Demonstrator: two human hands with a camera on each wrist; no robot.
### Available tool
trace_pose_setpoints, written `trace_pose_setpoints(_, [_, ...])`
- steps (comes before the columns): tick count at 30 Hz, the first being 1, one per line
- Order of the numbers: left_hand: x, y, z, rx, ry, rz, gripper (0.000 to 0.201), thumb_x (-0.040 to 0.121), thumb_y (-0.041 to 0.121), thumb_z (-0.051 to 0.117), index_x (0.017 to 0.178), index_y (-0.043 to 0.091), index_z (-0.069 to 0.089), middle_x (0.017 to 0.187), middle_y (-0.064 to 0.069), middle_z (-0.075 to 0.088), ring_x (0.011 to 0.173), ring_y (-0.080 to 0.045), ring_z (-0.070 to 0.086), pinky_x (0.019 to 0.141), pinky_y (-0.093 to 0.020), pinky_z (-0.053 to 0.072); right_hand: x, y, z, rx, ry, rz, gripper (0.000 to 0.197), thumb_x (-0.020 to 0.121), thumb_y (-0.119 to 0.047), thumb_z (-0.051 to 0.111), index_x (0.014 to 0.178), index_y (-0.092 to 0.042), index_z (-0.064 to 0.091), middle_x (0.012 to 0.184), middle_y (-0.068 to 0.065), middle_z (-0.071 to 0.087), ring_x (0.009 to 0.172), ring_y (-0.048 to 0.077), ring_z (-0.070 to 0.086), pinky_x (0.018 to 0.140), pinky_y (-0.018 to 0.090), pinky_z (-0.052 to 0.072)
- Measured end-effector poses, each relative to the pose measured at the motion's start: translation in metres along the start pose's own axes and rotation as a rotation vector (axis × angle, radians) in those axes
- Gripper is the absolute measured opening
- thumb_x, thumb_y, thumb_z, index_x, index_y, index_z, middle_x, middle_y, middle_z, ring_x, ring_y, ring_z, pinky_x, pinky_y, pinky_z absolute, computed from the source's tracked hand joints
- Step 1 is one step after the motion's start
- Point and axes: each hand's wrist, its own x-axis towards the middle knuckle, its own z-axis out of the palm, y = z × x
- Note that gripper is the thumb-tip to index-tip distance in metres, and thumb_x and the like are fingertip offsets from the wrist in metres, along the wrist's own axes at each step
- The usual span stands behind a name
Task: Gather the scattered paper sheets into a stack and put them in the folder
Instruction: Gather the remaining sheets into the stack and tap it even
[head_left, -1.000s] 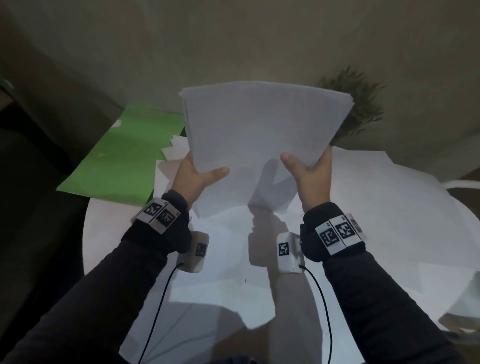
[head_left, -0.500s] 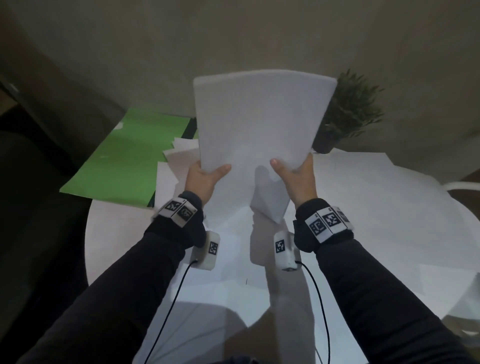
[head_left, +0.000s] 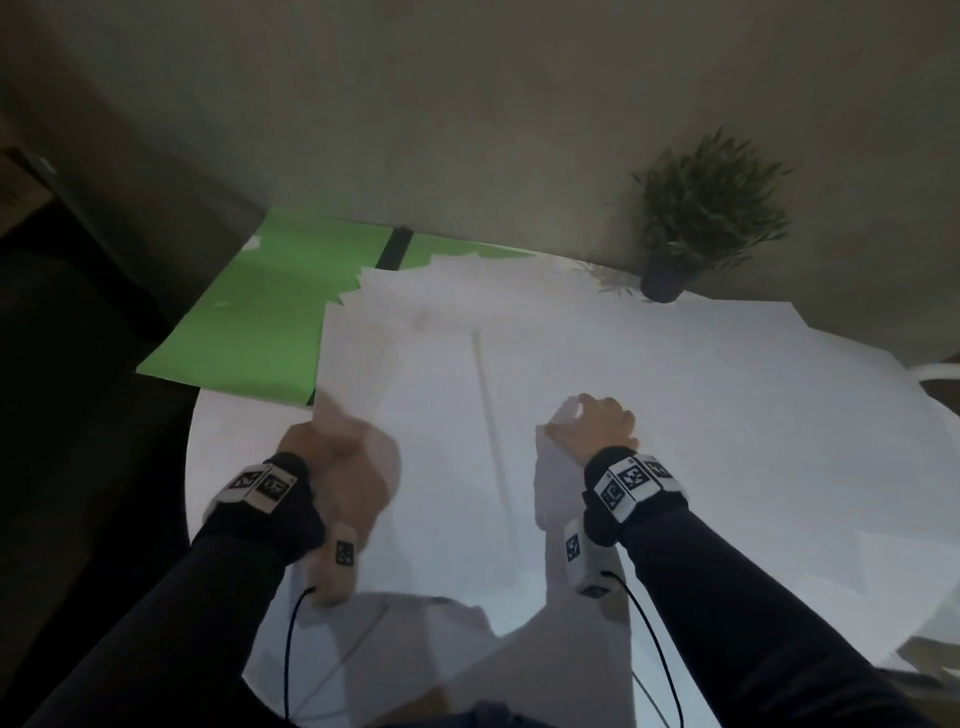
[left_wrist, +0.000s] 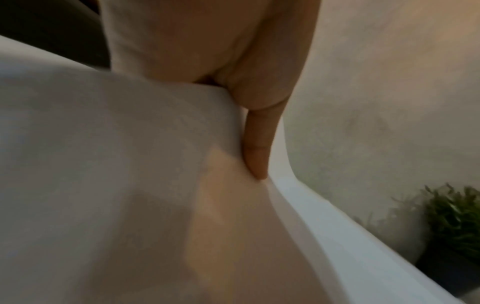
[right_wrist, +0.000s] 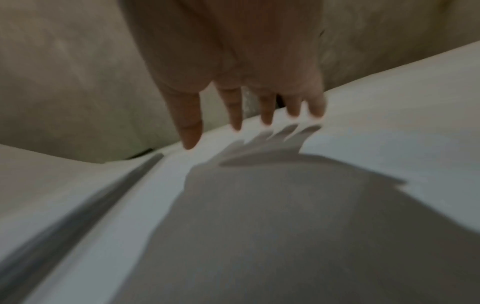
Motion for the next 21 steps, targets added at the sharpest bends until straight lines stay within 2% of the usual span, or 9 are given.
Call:
trace_pose_setpoints(4, [-0.006, 0.002, 0.023, 0.214, 0.282, 0.028, 0.038, 0.089, 0.029, 0.056, 0.102, -0.005, 0.064, 0.103, -0.020, 0.065, 0.093, -0.034, 0.062, 0.089, -0.040, 0.050, -0.010, 0.006, 0.013, -0.040, 0.051, 0.170, 0.080, 0.076, -0.061, 0.054, 0.140, -0.020, 0.028, 0.149, 0.010, 0.019, 0.138, 0.039, 0.013, 0.108, 0.063, 0.018])
trace_pose_setpoints(6, [-0.018, 0.008, 0.039, 0.388, 0.477, 0.046, 0.053, 0.091, 0.042, 0.034, 0.101, -0.002, 0.060, 0.101, -0.019, 0.058, 0.090, -0.033, 0.056, 0.085, -0.043, 0.049, -0.014, 0.005, 0.020, -0.120, 0.000, 0.103, 0.085, 0.083, -0.063, 0.047, 0.148, -0.020, 0.014, 0.157, 0.010, 0.002, 0.142, 0.041, 0.001, 0.111, 0.064, 0.011])
trace_pose_setpoints(8, [-0.037, 0.021, 0.054, 0.376, 0.525, 0.018, 0.047, 0.092, 0.033, 0.034, 0.110, -0.006, 0.052, 0.110, -0.020, 0.051, 0.099, -0.034, 0.049, 0.087, -0.044, 0.043, -0.017, 0.001, 0.023, -0.195, -0.083, 0.006, 0.083, 0.086, -0.065, 0.040, 0.149, -0.023, 0.007, 0.158, 0.009, -0.006, 0.144, 0.040, -0.006, 0.110, 0.062, 0.008])
trace_pose_setpoints(11, [-0.042, 0.034, 0.060, 0.390, 0.535, 0.002, 0.037, 0.093, 0.017, 0.040, 0.120, -0.008, 0.048, 0.121, -0.021, 0.048, 0.111, -0.033, 0.046, 0.097, -0.040, 0.039, -0.022, -0.005, 0.029, -0.209, -0.089, -0.234, 0.057, 0.090, -0.050, 0.039, 0.137, -0.018, 0.032, 0.152, 0.006, 0.018, 0.141, 0.037, 0.014, 0.108, 0.057, 0.023])
trace_pose_setpoints(13, [-0.030, 0.033, 0.057, 0.381, 0.516, -0.024, 0.037, 0.095, 0.012, 0.040, 0.127, -0.007, 0.045, 0.129, -0.021, 0.045, 0.119, -0.033, 0.043, 0.102, -0.038, 0.036, -0.030, -0.007, 0.026, -0.068, -0.071, -0.431, 0.034, 0.096, -0.031, 0.040, 0.123, -0.013, 0.050, 0.139, 0.002, 0.040, 0.133, 0.027, 0.033, 0.106, 0.044, 0.031])
trace_pose_setpoints(16, [-0.034, 0.033, 0.047, 0.279, 0.440, 0.000, 0.038, 0.097, 0.008, 0.042, 0.133, -0.004, 0.041, 0.140, -0.021, 0.037, 0.129, -0.035, 0.036, 0.106, -0.037, 0.030, -0.029, 0.000, 0.015, 0.304, 0.052, -0.405, 0.029, 0.095, -0.015, 0.048, 0.121, -0.011, 0.061, 0.138, 0.004, 0.050, 0.128, 0.016, 0.042, 0.107, 0.023, 0.029])
trace_pose_setpoints(18, [-0.028, 0.026, 0.038, 0.201, 0.403, 0.007, 0.015, 0.095, 0.008, 0.046, 0.105, 0.003, 0.055, 0.136, -0.024, 0.045, 0.126, -0.039, 0.043, 0.105, -0.040, 0.035, -0.017, 0.015, 0.009, 0.051, 0.250, -0.197, 0.046, 0.091, -0.031, 0.054, 0.135, -0.022, 0.046, 0.150, 0.005, 0.033, 0.139, 0.027, 0.028, 0.111, 0.040, 0.027])
trace_pose_setpoints(19, [-0.022, 0.021, 0.032, 0.170, 0.345, 0.019, 0.015, 0.095, 0.008, 0.046, 0.082, 0.011, 0.053, 0.129, -0.027, 0.052, 0.121, -0.041, 0.048, 0.103, -0.044, 0.039, -0.013, 0.022, 0.006, -0.092, 0.223, -0.037, 0.061, 0.087, -0.045, 0.055, 0.141, -0.026, 0.034, 0.155, 0.006, 0.021, 0.142, 0.033, 0.017, 0.112, 0.051, 0.022])
trace_pose_setpoints(21, [-0.016, 0.018, 0.028, 0.159, 0.237, 0.064, 0.035, 0.095, 0.008, 0.047, 0.063, 0.020, 0.037, 0.099, -0.022, 0.062, 0.110, -0.043, 0.054, 0.098, -0.045, 0.044, -0.013, 0.027, 0.002, -0.115, 0.077, 0.188, 0.080, 0.079, -0.063, 0.053, 0.144, -0.027, 0.021, 0.156, 0.009, 0.008, 0.142, 0.040, 0.005, 0.110, 0.064, 0.014])
